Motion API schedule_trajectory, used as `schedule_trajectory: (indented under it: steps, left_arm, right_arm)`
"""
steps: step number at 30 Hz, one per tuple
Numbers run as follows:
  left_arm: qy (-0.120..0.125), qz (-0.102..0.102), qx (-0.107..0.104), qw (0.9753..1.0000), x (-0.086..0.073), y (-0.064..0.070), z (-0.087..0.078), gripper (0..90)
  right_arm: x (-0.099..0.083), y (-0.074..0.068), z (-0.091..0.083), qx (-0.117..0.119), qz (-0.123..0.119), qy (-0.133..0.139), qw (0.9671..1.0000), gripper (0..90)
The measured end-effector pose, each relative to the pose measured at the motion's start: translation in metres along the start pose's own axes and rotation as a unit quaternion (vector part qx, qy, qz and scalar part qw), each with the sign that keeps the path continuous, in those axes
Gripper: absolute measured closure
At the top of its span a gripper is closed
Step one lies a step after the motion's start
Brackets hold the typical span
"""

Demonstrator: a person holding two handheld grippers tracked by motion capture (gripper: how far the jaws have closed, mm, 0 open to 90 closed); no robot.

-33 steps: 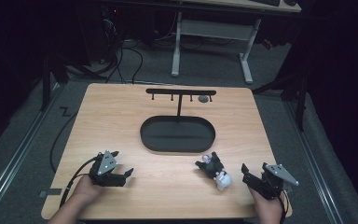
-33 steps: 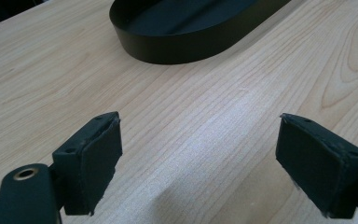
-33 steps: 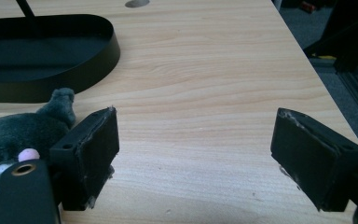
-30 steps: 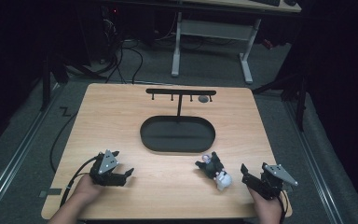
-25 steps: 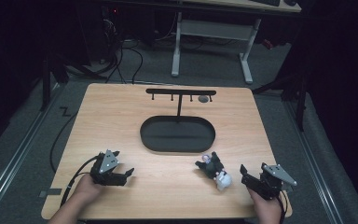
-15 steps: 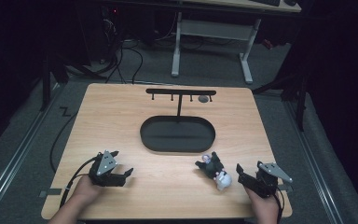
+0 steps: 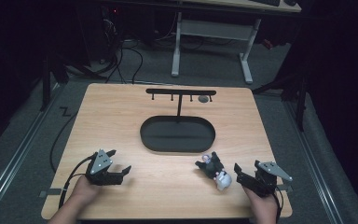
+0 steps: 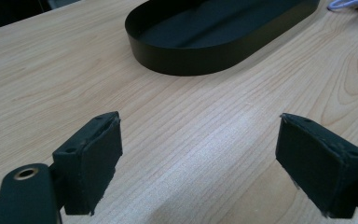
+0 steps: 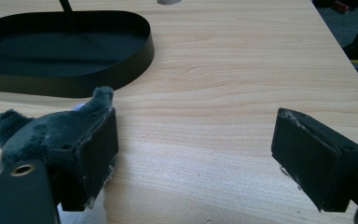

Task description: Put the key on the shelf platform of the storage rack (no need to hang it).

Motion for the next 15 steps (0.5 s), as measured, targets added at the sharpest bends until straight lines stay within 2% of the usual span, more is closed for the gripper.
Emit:
schedule_trajectory:
  steps: [5, 8, 15]
  left_arm:
    - [-0.003, 0.006, -0.001, 1.0000, 0.001, 0.001, 0.001, 15.4]
    - [-0.002, 0.002, -0.003, 1.0000, 0.000, 0.000, 0.001, 15.4]
    - [-0.002, 0.003, -0.004, 1.0000, 0.000, 0.000, 0.001, 15.4]
  right_arm:
    - [0.001, -0.002, -0.004, -0.002, -0.004, -0.014, 0.9999, 14.6]
    - [0.001, -0.004, -0.005, 0.004, 0.000, -0.034, 0.9994, 14.0]
    - [0.002, -0.011, -0.003, -0.007, -0.025, -0.052, 0.9983, 14.0]
Point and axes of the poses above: each handheld gripper's, and its own axes: z roughly forward along the jaws, x roughly out of its top, y roughly to its right, the point moved 1 cm from there along z, roughly forward along the jaws, and after that the axes turned 14 degrees about z, right-handed, at the moved point
